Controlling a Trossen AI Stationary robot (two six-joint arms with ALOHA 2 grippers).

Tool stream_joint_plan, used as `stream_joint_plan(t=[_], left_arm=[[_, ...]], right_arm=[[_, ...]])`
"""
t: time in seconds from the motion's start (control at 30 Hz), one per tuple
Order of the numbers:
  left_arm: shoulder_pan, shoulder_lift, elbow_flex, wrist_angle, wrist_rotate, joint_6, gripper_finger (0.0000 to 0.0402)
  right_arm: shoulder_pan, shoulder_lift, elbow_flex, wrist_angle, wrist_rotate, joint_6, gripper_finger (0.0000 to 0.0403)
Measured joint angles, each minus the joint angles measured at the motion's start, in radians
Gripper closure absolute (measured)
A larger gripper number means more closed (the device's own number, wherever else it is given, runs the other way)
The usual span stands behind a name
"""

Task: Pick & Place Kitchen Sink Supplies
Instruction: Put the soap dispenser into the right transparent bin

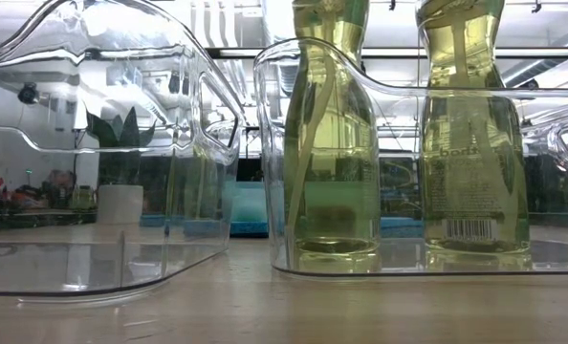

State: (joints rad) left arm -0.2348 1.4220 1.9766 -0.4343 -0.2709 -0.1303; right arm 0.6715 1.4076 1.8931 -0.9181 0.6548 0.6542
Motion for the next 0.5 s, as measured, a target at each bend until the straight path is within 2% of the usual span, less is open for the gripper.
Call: stream_joint_plan(t=[0.2,0.37,0.5], left_arm=[[0.0,-0.001,-0.001,0.0,-0.008,0.0,0.0093],[0.0,-0.001,-0.002,0.0,-0.009,-0.004,0.0093],[0.0,-0.001,-0.002,0.0,-0.012,-0.006,0.0092]], right_arm=[[0.133,0.009,-0.018,-0.101,0.22,0.157,0.0289],[0.22,0.02,-0.085,-0.131,0.313,0.324,0.0289],[0.241,0.041,-0.158,-0.133,0.365,0.399,0.0289]])
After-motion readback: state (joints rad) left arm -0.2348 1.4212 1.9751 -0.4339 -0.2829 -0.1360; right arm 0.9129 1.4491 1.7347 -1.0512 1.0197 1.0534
